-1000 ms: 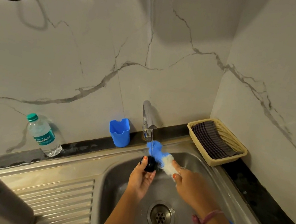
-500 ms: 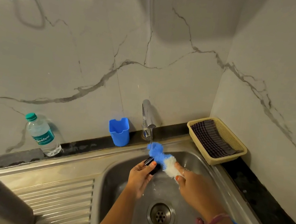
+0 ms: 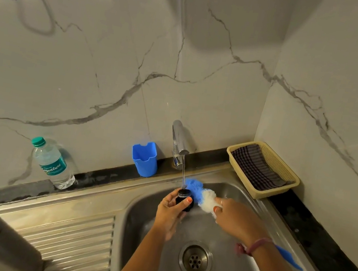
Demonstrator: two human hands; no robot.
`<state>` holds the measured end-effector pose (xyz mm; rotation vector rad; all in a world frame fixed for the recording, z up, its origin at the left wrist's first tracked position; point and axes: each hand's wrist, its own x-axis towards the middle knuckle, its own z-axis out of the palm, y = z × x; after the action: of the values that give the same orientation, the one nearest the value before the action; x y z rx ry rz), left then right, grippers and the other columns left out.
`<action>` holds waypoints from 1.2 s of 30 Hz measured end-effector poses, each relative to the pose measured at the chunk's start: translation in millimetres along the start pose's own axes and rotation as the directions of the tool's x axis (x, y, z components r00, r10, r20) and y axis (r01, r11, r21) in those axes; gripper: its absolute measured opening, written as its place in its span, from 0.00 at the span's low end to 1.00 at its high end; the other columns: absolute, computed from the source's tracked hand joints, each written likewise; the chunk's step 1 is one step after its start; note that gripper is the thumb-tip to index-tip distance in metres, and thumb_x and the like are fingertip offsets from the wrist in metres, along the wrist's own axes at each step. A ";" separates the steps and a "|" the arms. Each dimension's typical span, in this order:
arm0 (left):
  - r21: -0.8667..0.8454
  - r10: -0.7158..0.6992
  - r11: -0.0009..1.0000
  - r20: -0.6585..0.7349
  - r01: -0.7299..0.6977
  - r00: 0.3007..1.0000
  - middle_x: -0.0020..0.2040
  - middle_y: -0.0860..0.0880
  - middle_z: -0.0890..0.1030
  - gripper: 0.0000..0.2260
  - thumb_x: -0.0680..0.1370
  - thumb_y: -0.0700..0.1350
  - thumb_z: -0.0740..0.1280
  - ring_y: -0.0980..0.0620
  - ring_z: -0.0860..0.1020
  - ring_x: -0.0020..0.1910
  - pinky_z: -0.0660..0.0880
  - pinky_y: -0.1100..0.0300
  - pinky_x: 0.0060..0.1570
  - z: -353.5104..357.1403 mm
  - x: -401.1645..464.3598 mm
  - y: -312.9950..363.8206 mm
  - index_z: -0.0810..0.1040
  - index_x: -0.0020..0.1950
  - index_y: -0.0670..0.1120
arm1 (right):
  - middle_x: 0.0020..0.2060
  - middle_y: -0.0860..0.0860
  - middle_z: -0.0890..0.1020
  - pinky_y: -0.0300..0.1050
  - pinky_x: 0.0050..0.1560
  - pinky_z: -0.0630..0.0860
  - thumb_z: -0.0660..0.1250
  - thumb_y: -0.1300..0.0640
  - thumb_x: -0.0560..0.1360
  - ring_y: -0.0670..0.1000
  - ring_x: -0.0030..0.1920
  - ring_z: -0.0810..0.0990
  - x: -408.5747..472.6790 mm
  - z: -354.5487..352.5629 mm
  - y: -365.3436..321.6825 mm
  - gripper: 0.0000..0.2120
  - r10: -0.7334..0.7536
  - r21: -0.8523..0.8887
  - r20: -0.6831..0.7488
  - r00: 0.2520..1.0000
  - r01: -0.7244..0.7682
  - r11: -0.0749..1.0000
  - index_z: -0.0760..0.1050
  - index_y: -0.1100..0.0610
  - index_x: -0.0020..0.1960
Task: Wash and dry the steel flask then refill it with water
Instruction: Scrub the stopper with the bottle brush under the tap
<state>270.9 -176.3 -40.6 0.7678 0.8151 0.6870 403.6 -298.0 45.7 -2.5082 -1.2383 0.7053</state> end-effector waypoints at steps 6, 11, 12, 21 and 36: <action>-0.050 -0.012 0.999 -0.025 0.011 1.000 0.61 0.41 0.81 0.20 0.75 0.33 0.71 0.44 0.83 0.56 0.83 0.52 0.47 -10.1 2.8 -2.9 0.77 0.66 0.42 | 0.54 0.53 0.81 0.50 0.57 0.76 0.56 0.50 0.79 0.52 0.52 0.79 1.4 -3.4 4.8 0.20 -0.021 0.050 0.090 0.996 0.017 0.999 0.70 0.52 0.69; -0.074 -0.028 0.997 0.002 0.028 1.000 0.60 0.41 0.82 0.17 0.77 0.33 0.68 0.45 0.83 0.56 0.83 0.54 0.47 -3.3 2.8 -2.9 0.77 0.65 0.43 | 0.51 0.54 0.82 0.50 0.56 0.76 0.57 0.51 0.79 0.51 0.50 0.80 5.7 -7.4 4.0 0.17 -0.006 -0.012 0.102 0.995 0.007 1.000 0.72 0.55 0.65; -0.084 -0.043 0.996 0.022 0.044 0.999 0.61 0.41 0.82 0.17 0.77 0.33 0.68 0.43 0.83 0.57 0.83 0.53 0.48 -1.9 2.8 -3.6 0.77 0.65 0.43 | 0.52 0.54 0.81 0.50 0.57 0.76 0.57 0.51 0.79 0.52 0.50 0.80 7.6 -6.2 2.4 0.18 -0.005 0.000 0.095 0.995 0.005 1.000 0.72 0.55 0.66; -0.197 -0.151 0.972 -0.099 0.129 0.984 0.60 0.35 0.80 0.18 0.80 0.44 0.67 0.42 0.84 0.50 0.83 0.55 0.40 -11.9 5.9 -3.8 0.72 0.67 0.37 | 0.60 0.53 0.79 0.42 0.57 0.72 0.58 0.53 0.80 0.50 0.57 0.78 -6.0 -20.8 8.7 0.20 -0.047 0.107 0.163 0.985 0.030 0.994 0.67 0.51 0.72; -0.358 -0.248 0.918 -0.191 0.168 0.950 0.58 0.36 0.81 0.18 0.80 0.52 0.66 0.44 0.82 0.51 0.81 0.60 0.41 -13.5 13.3 2.4 0.76 0.58 0.38 | 0.62 0.50 0.79 0.45 0.63 0.73 0.61 0.51 0.79 0.48 0.59 0.78 -1.6 -16.4 16.6 0.21 -0.064 0.272 0.191 0.979 0.010 0.962 0.68 0.50 0.72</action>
<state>265.9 -160.3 -49.8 0.2840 0.9465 0.7081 422.6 -309.6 53.1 -2.2295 -1.1579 1.0599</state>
